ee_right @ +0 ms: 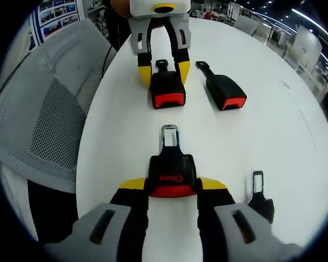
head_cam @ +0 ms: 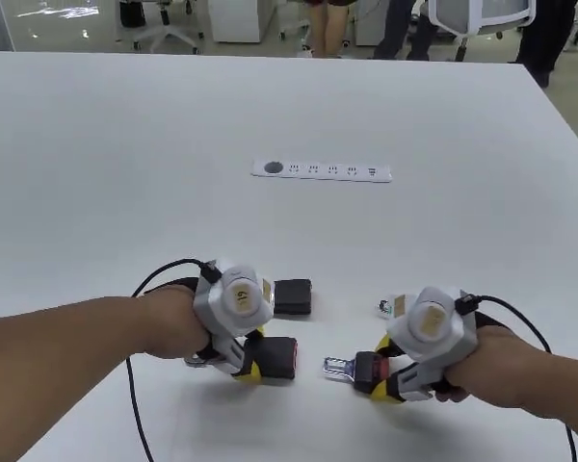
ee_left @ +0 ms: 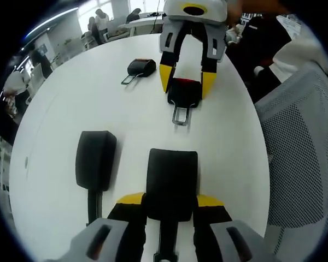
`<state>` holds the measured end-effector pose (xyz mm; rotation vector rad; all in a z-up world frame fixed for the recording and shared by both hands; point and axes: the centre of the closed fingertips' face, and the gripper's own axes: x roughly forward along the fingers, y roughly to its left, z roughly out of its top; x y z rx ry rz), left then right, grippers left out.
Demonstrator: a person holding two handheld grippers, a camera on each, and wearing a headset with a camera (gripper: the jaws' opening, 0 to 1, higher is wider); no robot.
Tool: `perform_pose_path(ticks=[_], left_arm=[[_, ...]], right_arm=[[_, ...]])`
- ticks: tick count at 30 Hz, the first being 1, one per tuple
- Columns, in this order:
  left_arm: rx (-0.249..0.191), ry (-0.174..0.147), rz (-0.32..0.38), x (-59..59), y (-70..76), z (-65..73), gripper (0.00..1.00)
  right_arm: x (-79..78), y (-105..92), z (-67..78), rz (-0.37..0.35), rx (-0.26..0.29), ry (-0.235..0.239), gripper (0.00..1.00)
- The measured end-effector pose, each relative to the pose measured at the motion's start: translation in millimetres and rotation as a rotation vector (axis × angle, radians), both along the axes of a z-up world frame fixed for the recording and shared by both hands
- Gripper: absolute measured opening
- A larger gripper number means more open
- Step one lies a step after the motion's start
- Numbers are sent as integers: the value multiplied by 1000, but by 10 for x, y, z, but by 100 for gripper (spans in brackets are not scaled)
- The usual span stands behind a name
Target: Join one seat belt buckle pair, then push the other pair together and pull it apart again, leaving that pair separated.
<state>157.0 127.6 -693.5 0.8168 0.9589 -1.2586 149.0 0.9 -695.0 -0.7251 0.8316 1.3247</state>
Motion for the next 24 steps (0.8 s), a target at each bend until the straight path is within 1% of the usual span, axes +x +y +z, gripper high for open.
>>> perform_pose_path(ticks=[2,4,7,9,10,11,12,13,14,17,20,23,24], left_arm=[[3,0,-1,8,9,-12,33],[7,1,-4,6,14,-17,33],[12,1,-4,11,18,-28,33],[16,1,-6,1,10,-22,33],[17,1,-6,0,8,-21,33],[19,0,-8,5,19,-16,33],[19,0,-8,7,19,-15,33],[21,0,-8,3,23,-14,33],[23,1,-8,3,19,-15,33],[33,0,-15,-10,10,-13,33],[41,0,-25,-24,-1,-10,33],[47,-1,-40,-31,-12,-7,33],[50,-1,-41,-32,-13,-6,33]], right_arm=[[-13,79,3,-4,9,-1,33],[13,184,4,-23,24,-1,33],[44,287,-2,-19,24,-2,33],[28,339,-1,-4,21,-6,33],[38,345,-6,-4,20,-7,33],[37,332,-6,4,-4,-10,33],[14,330,1,3,-6,-9,33],[-6,324,11,18,-16,-26,33],[-3,338,19,31,-14,-42,33],[23,366,24,41,-21,-58,33],[28,402,24,37,-5,-47,33],[47,462,15,50,8,-44,33],[38,448,8,54,-2,-43,33]])
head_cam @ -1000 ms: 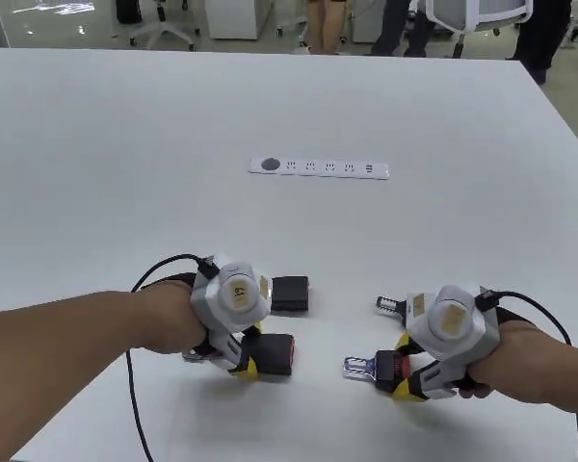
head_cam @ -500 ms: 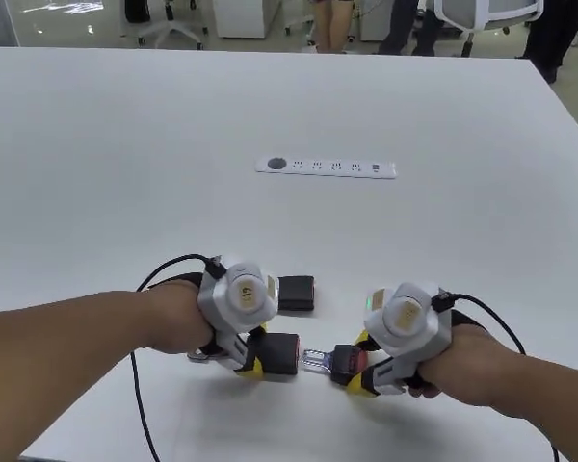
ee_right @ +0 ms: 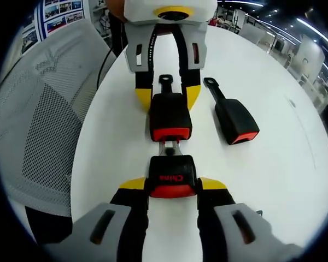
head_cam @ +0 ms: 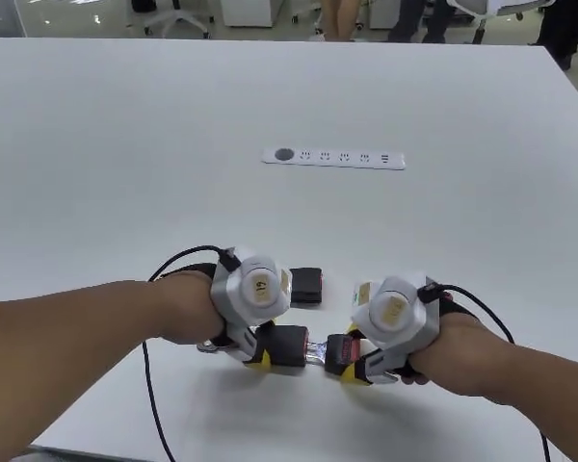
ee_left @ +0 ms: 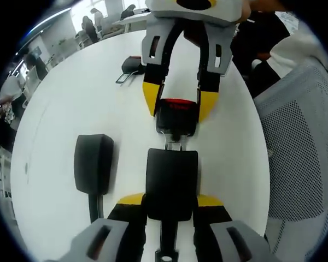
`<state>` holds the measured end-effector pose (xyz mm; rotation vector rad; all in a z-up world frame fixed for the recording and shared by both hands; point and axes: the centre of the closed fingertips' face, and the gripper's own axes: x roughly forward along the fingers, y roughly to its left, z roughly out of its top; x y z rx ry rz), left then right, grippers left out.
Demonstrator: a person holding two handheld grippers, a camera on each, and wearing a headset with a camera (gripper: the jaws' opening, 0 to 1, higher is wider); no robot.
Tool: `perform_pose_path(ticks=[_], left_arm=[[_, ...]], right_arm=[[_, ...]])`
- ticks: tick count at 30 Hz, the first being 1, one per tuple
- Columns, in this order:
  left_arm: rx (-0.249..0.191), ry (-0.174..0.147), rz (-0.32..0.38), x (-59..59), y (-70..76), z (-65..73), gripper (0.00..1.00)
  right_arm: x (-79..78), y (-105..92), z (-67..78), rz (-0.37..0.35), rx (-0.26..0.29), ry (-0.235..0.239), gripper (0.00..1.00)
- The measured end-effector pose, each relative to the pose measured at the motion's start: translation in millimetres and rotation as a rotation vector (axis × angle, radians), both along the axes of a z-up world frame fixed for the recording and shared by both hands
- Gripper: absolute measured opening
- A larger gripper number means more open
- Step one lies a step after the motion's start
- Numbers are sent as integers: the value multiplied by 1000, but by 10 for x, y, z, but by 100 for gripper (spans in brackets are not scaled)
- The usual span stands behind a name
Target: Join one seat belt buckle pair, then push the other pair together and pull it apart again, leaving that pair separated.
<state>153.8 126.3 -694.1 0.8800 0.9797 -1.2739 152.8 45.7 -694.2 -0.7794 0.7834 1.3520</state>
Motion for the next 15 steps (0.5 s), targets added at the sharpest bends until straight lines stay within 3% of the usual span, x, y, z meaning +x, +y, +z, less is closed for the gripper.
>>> perform_pose_path(ticks=[4,8,15], left_arm=[[3,0,-19,-4,7,6,33],[-15,3,-44,-2,10,12,32],[0,3,-45,12,13,6,32]], right_arm=[[20,1,-6,-19,21,49,33],[13,42,-7,15,-6,44,32],[39,138,-11,12,16,46,31]])
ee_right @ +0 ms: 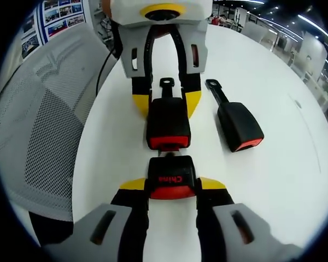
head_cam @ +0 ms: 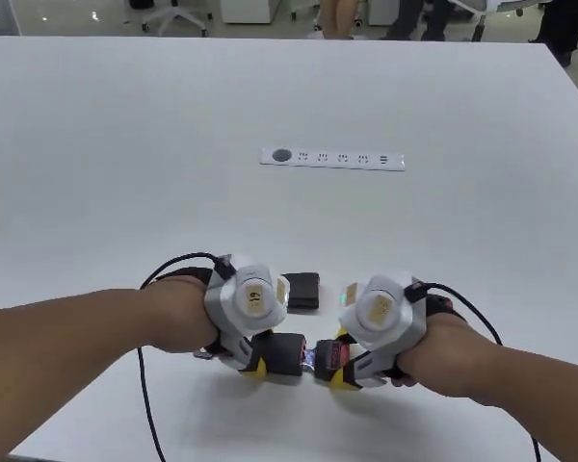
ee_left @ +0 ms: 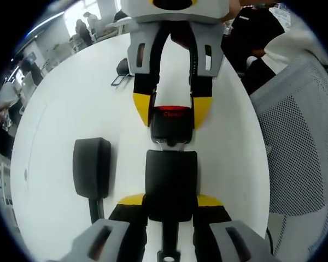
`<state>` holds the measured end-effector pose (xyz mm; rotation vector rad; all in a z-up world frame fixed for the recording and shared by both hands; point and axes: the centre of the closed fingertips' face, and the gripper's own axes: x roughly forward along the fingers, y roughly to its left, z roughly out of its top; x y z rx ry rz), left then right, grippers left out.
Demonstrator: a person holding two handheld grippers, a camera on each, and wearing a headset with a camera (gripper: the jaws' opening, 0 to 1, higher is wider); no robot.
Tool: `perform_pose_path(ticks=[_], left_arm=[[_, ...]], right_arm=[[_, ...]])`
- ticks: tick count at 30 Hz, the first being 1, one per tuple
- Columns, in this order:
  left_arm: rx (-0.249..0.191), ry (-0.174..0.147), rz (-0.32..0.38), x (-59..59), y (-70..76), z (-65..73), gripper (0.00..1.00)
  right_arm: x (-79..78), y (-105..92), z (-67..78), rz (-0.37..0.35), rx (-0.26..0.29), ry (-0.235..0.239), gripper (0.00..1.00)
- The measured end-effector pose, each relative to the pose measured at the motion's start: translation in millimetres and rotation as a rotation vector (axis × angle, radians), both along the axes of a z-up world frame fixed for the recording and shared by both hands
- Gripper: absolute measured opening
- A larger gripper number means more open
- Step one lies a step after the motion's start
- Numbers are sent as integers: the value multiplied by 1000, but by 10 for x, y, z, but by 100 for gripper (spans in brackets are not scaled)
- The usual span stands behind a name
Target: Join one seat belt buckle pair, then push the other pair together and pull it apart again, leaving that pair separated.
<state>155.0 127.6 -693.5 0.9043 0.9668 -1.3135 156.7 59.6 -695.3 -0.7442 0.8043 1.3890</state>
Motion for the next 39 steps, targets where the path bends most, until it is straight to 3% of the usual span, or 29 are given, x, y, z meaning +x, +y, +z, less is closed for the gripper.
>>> perform_pose_path(ticks=[8,9,17,23,29,39], left_arm=[[-11,2,8,0,-10,-5,31],[9,2,12,0,24,-8,31],[12,-3,11,9,46,-15,32],[-47,0,37,-7,45,29,32],[-80,4,45,11,64,0,31],[-76,1,42,-50,14,6,31]], right_arm=[[-12,68,27,-29,26,16,31],[24,118,22,-40,26,9,31],[-29,112,25,-21,13,-2,31],[-53,53,36,15,-9,-33,31],[-55,25,56,11,4,-19,31],[-56,2,49,-9,12,-18,31]])
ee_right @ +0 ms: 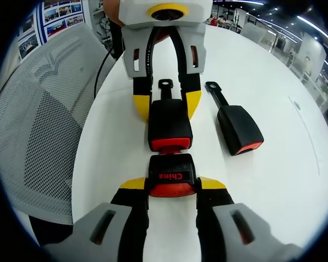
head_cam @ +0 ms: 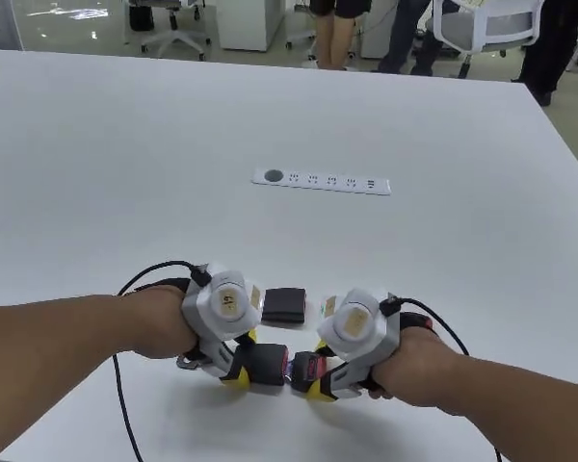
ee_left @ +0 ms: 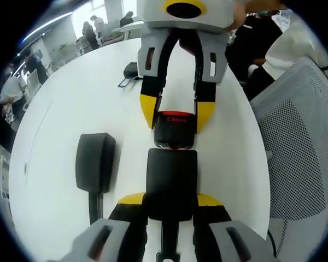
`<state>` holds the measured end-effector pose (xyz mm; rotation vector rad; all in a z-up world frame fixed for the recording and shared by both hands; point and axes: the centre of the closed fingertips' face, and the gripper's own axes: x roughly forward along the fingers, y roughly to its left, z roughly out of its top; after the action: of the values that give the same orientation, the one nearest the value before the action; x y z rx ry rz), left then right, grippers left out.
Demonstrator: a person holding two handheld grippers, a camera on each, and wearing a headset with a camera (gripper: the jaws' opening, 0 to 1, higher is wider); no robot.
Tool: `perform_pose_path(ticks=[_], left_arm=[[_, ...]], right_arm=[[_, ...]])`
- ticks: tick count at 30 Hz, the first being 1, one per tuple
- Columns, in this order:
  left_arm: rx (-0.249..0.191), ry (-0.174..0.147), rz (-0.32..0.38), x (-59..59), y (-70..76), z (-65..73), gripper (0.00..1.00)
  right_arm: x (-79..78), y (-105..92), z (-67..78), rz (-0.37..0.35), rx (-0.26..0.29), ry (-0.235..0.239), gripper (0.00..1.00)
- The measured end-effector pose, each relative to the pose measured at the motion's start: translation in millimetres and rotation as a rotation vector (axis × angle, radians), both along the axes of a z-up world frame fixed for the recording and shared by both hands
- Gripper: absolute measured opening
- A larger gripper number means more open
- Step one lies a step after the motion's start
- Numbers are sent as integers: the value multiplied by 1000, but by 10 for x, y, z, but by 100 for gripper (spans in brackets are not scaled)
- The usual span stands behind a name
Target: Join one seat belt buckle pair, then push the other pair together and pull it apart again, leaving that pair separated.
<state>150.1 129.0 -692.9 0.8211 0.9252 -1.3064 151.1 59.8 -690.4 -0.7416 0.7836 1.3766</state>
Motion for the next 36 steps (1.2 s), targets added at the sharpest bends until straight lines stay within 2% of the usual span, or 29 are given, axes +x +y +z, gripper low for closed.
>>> perform_pose_path(ticks=[10,14,18,20,21,27,30,32,34,36], left_arm=[[-15,9,-5,24,13,1,32],[11,7,9,71,26,-20,33],[28,-5,0,49,8,-20,33],[31,-8,-10,51,20,-23,33],[30,-6,-9,51,17,-21,33],[38,9,18,50,14,-7,34],[53,14,19,27,40,-11,37],[48,14,18,7,50,15,41],[28,27,58,2,45,85,44],[13,17,39,-12,52,220,43]], right_arm=[[5,0,-26,-7,-11,2,32],[17,5,-31,-6,-11,0,32],[17,1,-30,-12,-15,0,33],[10,-36,-40,3,-40,-31,33],[-4,-22,-32,4,-27,-30,33],[12,-95,-28,-14,-32,-24,32],[43,-99,3,-31,-18,-24,32],[54,-80,41,-46,7,-14,32],[48,-78,113,-66,20,-7,35],[18,-98,231,-39,35,-22,36]])
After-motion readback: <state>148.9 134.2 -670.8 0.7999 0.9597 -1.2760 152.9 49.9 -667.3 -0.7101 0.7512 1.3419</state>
